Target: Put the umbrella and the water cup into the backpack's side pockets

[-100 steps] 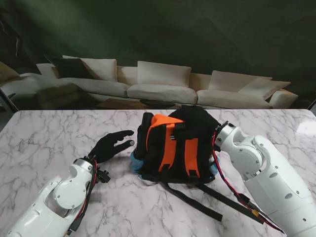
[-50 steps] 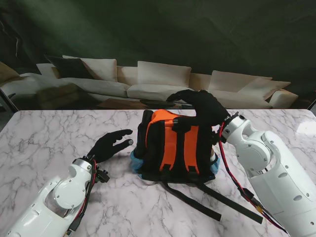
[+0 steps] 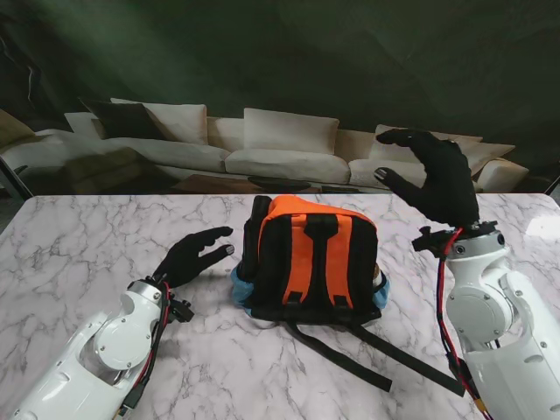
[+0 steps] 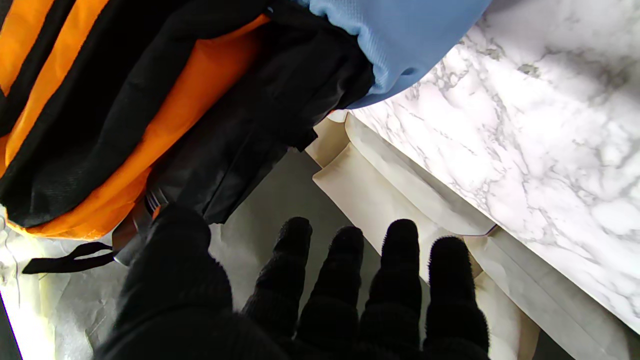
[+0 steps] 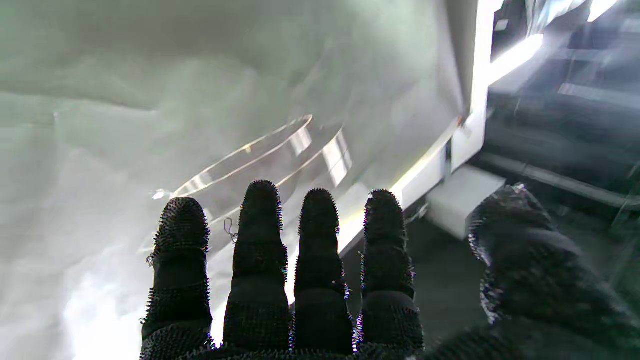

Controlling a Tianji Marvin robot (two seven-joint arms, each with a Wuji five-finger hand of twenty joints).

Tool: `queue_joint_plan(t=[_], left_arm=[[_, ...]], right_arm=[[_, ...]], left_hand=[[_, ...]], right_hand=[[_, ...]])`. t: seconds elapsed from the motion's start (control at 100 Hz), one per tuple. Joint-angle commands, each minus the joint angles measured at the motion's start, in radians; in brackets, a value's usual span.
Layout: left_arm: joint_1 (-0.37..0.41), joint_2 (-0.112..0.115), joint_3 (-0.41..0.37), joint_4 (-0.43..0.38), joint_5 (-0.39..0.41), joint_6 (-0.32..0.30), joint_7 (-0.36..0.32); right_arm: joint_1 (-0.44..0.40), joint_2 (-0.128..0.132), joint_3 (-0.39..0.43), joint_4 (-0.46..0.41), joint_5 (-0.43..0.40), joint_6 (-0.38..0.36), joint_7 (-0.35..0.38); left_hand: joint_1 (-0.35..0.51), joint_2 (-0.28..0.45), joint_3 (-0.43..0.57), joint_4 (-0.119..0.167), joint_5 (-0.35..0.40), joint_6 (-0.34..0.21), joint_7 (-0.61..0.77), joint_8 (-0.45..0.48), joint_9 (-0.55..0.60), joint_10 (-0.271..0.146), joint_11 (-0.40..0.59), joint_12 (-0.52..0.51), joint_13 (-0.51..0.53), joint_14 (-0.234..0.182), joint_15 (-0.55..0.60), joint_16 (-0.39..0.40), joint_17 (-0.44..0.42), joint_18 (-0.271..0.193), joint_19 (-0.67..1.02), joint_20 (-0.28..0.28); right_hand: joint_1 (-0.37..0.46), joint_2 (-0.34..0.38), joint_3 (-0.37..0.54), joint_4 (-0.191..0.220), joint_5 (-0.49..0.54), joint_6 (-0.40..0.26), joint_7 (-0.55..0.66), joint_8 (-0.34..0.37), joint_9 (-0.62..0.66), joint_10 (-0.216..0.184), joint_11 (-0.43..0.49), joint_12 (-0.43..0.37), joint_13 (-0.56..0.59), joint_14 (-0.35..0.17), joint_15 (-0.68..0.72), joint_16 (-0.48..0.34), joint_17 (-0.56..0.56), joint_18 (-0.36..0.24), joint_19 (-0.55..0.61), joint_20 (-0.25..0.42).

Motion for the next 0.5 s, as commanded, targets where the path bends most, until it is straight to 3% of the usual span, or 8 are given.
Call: queue_joint_plan(t=[0.0,0.29,0.41,0.49], left_arm=[[-0.001,-0.005,0.000,0.006,-0.001,-0.003,-0.003],[-0.005,-0.013,-0.003,0.021,-0.016,-0.023,0.030],[-0.008,-0.011,-0.006,0.033,-0.022,-0.035,0.018],[-0.013,-0.011,-0.004,0.046,-0.029,-0.033,0.014]], right_arm=[[-0.042,-0.018,0.019,0.020,0.000,0.007,0.023],[-0.153,-0.035,0.022,0.073,0.008,0.092,-0.065],[-0.166,-0.041,-0.013,0.125,0.017,0.149,-0.095],[-0.163,-0.045,-0.037,0.162,0.047,0.173,-0.095]], left_hand=[[0.008,0.048,-0.003,0.024,-0.017,0.006,-0.010,0.000,-0.022,-0.020,0.007,0.005,-0.017,-0.018,-0.005,-0.002,-0.017,-0.035,-0.024,0.009],[0.018,0.051,-0.002,0.025,0.013,0.003,0.004,0.005,0.010,-0.029,0.028,0.016,0.000,-0.022,0.006,0.005,-0.010,-0.034,-0.024,0.013],[0.027,0.053,0.001,0.026,0.060,-0.008,0.025,0.012,0.043,-0.040,0.044,0.022,0.025,-0.028,0.013,0.009,0.000,-0.017,-0.016,0.019],[0.030,0.055,0.000,0.026,0.073,-0.010,0.032,0.014,0.053,-0.043,0.050,0.024,0.031,-0.030,0.013,0.009,0.001,-0.017,-0.012,0.023]], right_hand=[[0.020,0.035,0.037,0.025,0.030,-0.021,0.026,0.018,0.023,-0.016,0.013,0.010,0.025,-0.023,0.026,0.031,0.001,-0.032,0.014,0.011],[0.019,0.043,0.066,0.019,0.042,-0.029,0.033,-0.003,0.029,-0.019,-0.011,0.000,0.018,-0.019,0.013,0.030,-0.016,-0.029,-0.004,0.000],[0.021,0.048,0.070,0.017,0.066,-0.025,0.033,-0.017,0.059,-0.017,-0.027,-0.007,0.019,0.035,-0.013,0.013,-0.020,-0.024,-0.016,-0.007],[0.020,0.047,0.069,0.017,0.086,-0.022,0.039,-0.019,0.073,-0.016,-0.024,-0.006,0.019,0.041,-0.020,0.008,-0.028,-0.020,-0.022,-0.009]])
